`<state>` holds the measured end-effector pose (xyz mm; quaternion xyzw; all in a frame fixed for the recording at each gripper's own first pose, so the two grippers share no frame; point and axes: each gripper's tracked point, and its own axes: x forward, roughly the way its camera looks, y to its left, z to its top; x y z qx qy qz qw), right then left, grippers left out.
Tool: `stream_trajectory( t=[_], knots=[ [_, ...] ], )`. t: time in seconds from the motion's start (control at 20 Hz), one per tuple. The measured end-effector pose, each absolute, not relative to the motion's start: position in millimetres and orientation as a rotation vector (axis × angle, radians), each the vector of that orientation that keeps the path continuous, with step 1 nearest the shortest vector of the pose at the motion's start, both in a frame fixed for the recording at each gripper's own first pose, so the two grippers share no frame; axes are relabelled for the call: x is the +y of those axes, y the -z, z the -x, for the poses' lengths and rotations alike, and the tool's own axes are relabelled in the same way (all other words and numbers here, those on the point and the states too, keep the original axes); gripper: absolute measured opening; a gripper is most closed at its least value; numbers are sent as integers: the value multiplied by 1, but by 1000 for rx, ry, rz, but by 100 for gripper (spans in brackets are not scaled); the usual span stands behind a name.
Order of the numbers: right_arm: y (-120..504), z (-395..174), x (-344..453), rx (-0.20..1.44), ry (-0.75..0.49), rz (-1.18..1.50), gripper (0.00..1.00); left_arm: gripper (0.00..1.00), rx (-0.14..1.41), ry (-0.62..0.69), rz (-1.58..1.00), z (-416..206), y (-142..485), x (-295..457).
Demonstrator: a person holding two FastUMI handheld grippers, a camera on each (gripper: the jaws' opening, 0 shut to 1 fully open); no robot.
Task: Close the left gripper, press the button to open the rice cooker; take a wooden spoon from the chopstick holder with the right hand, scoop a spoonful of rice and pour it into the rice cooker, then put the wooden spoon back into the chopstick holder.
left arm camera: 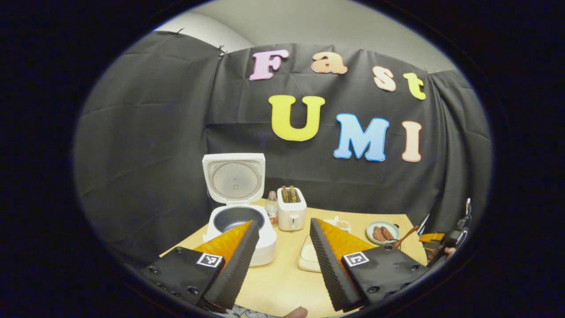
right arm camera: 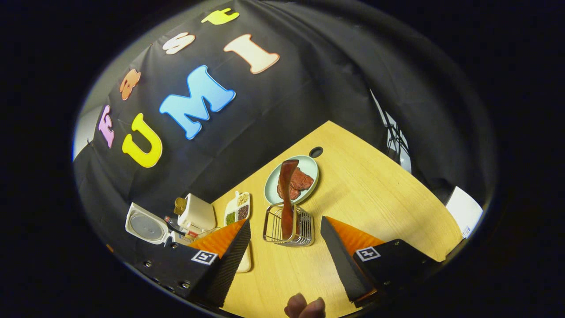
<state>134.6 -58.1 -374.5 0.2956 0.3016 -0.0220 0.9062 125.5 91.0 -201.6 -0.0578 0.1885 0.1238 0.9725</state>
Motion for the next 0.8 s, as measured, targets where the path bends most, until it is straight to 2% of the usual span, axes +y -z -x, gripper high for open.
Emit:
stream_trajectory(
  t=[0.25, 0.35, 0.4, 0.45, 0.6, 0.8],
  knots=[
    [302, -78, -17, 449, 117, -533, 97, 82, 289, -166, 282, -153, 194, 150],
    [270, -57, 8, 346, 120, -464, 98, 93, 257, -136, 313, -164, 197, 181],
    [260, -47, 19, 308, 135, -417, 98, 88, 250, -129, 312, -170, 201, 197],
    [254, -32, 33, 301, 143, -377, 97, 88, 243, -117, 304, -176, 205, 214],
    [240, 0, 79, 322, 100, -251, 97, 87, 222, -93, 297, -198, 217, 250],
    [228, 14, 141, 313, -2, -33, 97, 87, 206, -114, 404, -231, 228, 293]
  ],
)
